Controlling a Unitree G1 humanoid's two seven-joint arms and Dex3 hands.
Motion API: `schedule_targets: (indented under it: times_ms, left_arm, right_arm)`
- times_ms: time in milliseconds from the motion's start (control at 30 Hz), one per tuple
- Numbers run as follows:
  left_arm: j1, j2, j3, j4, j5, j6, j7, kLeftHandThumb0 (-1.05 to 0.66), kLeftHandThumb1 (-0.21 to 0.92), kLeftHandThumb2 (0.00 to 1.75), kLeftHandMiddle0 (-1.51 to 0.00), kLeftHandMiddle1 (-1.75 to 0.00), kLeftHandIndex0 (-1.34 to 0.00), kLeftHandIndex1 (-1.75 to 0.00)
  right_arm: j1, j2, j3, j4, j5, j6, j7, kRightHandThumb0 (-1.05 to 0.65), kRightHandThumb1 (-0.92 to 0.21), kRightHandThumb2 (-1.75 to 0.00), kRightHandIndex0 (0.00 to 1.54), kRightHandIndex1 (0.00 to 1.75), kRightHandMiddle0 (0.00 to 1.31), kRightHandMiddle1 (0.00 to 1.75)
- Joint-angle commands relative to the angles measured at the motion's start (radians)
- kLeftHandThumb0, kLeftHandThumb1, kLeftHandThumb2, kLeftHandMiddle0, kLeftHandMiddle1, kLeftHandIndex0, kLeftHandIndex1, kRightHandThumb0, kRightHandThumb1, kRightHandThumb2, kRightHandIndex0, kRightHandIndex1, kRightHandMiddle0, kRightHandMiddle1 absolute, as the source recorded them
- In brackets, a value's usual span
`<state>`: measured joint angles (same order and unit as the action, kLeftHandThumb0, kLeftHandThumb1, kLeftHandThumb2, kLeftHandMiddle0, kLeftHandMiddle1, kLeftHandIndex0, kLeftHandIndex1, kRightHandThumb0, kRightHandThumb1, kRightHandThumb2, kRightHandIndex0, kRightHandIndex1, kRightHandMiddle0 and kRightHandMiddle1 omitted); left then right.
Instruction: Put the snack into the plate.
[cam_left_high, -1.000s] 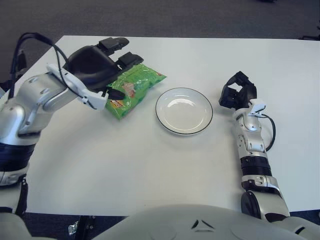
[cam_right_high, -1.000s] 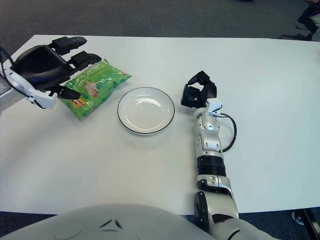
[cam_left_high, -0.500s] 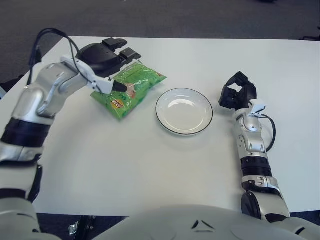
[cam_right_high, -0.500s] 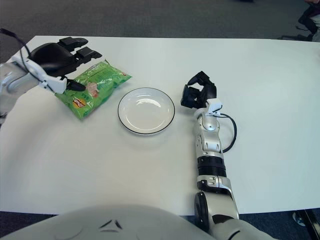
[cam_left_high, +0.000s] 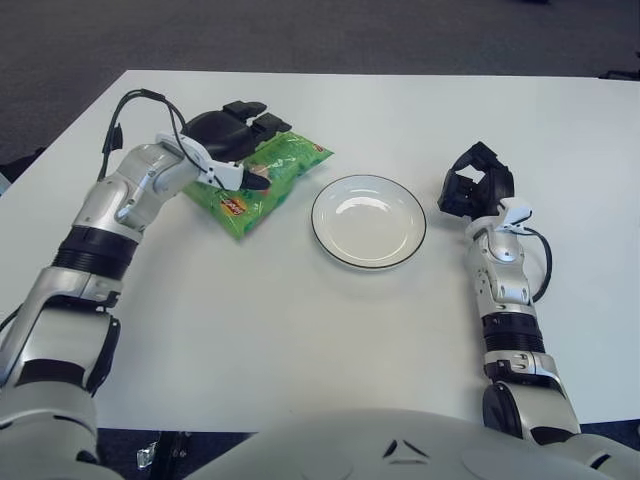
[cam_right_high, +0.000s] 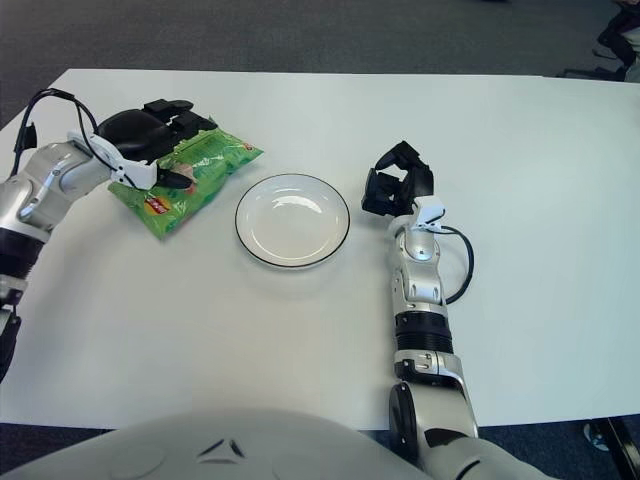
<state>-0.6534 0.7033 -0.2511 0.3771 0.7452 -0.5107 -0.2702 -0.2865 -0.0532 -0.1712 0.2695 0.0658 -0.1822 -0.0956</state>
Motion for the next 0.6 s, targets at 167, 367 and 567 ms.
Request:
schedule_targets:
  times_ms: [167, 367, 567]
  left_arm:
    - [-0.061, -0.035, -0.076, 0.186, 0.075, 0.009, 0.126, -1.04, 0.92, 0.75, -0.08, -0.18, 0.0, -0.63]
    - [-0.055, -0.047, -0.092, 0.21, 0.043, 0.019, 0.108, -1.05, 0.92, 0.84, -0.08, -0.19, 0.0, -0.62]
    - [-0.032, -0.067, -0.109, 0.208, 0.034, 0.056, 0.087, -1.05, 0.92, 0.89, -0.08, -0.18, 0.0, -0.62]
  right_arm:
    - [0.11, 0.023, -0.003, 0.041, 0.006, 0.016, 0.0, -0.5, -0.26, -1.38, 1.29, 1.75, 0.66, 1.75]
    - [0.112, 0.026, -0.005, 0.032, 0.008, 0.025, -0.002, -0.5, -0.26, -1.38, 1.29, 1.75, 0.66, 1.75]
    - [0.115, 0.024, -0.004, 0.027, 0.002, 0.025, -0.004, -0.5, -0.26, -1.38, 1.29, 1.75, 0.66, 1.75]
